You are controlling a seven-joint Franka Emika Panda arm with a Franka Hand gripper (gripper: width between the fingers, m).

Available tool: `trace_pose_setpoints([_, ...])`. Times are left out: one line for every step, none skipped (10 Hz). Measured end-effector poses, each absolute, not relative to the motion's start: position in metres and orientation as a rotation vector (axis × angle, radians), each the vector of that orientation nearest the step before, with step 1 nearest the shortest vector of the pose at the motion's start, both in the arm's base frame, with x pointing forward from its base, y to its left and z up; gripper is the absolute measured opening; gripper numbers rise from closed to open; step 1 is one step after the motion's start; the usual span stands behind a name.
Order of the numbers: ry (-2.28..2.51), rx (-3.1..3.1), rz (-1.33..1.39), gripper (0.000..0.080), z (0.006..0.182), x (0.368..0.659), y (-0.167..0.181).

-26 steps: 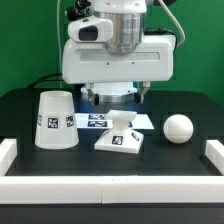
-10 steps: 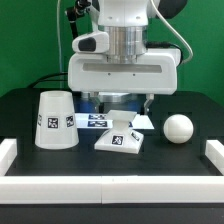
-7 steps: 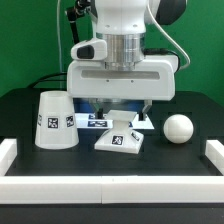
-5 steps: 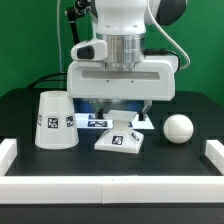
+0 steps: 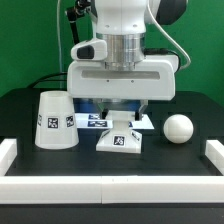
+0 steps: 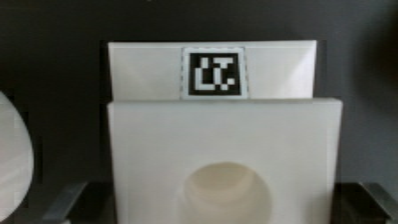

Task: Assemble lamp

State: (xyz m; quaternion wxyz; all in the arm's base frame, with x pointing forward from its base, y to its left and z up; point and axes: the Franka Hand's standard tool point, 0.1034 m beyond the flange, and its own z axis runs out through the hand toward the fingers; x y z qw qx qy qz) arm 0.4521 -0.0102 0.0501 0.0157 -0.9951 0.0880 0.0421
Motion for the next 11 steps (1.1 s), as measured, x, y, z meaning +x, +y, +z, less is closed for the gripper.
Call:
trace_pose_setpoints([0.274, -3.095, 0.131, 0.0534, 0.050, 0.452, -0.010])
trace_pose_setpoints([0.274, -3.095, 0.131, 0.0534, 0.050, 0.452, -0.010])
trace_pose_setpoints([0.272, -3.095, 0.131, 0.0535, 0.050, 0.452, -0.010])
trace_pose_setpoints([0.215, -3.098, 0.128, 0.0535, 0.050, 0.459, -0.004])
trace_pose_setpoints([0.147, -3.099, 0.112, 0.0535, 0.051, 0.473, 0.001])
trace_pose_setpoints([0.095, -3.100, 0.090, 0.0536, 0.051, 0.485, 0.006])
trace_pose_setpoints([0.076, -3.099, 0.075, 0.0536, 0.050, 0.495, 0.012])
trace_pose_setpoints([0.047, -3.096, 0.049, 0.0537, 0.050, 0.511, 0.022])
trace_pose_setpoints([0.019, -3.093, 0.026, 0.0537, 0.050, 0.524, 0.032])
trace_pose_setpoints([-0.010, -3.091, 0.016, 0.0537, 0.051, 0.533, 0.041])
trace_pose_setpoints([-0.011, -3.090, 0.013, 0.0537, 0.050, 0.533, 0.041])
